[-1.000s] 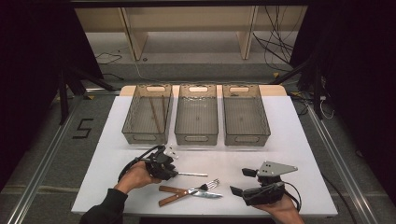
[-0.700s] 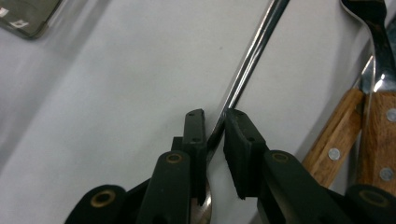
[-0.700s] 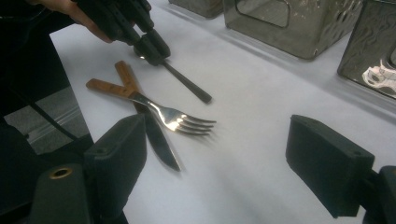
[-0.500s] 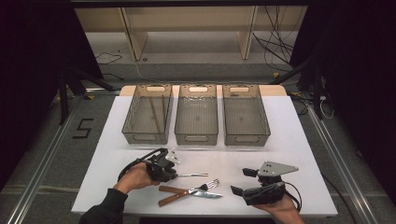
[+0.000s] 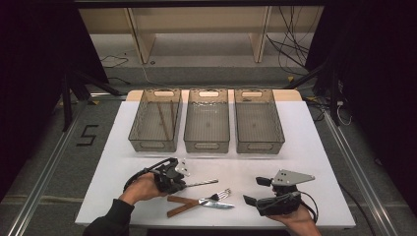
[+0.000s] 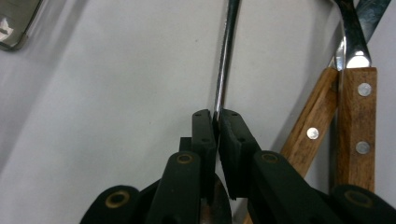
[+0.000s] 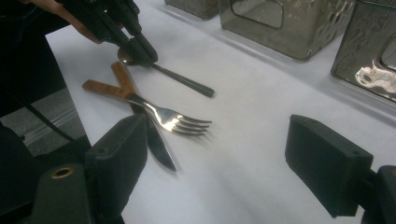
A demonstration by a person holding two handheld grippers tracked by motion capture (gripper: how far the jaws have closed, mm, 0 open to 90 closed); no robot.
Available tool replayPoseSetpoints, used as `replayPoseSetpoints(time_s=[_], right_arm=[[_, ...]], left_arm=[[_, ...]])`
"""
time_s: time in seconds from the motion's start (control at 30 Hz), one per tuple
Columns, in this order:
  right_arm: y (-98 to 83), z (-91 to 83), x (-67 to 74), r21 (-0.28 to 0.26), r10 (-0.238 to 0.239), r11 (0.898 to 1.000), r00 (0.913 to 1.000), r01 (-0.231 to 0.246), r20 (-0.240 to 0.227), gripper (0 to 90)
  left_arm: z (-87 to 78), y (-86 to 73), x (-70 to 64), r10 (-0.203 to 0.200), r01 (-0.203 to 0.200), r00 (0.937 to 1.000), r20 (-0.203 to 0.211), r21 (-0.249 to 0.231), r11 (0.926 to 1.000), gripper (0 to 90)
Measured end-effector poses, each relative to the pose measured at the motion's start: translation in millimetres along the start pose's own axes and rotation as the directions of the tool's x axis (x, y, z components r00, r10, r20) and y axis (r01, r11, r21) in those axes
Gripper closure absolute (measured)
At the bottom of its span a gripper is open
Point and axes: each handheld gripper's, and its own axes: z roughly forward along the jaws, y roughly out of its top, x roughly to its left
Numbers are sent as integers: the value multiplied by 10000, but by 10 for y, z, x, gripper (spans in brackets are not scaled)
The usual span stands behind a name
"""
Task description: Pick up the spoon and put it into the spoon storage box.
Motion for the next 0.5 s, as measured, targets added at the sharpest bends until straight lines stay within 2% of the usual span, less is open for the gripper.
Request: replayPoseSetpoints(time_s=[0.27, 0.5], right_arm=[[0, -1, -2, -11, 3, 10000, 10000, -3, 15, 218], [0, -2, -4, -22, -10, 10000, 10000, 10, 35, 218]], left_arm=[[-8, 7, -13, -54, 54, 10000, -27, 55, 10000, 857], [-30, -2, 0, -415, 418, 9989, 235, -139, 9990, 866]])
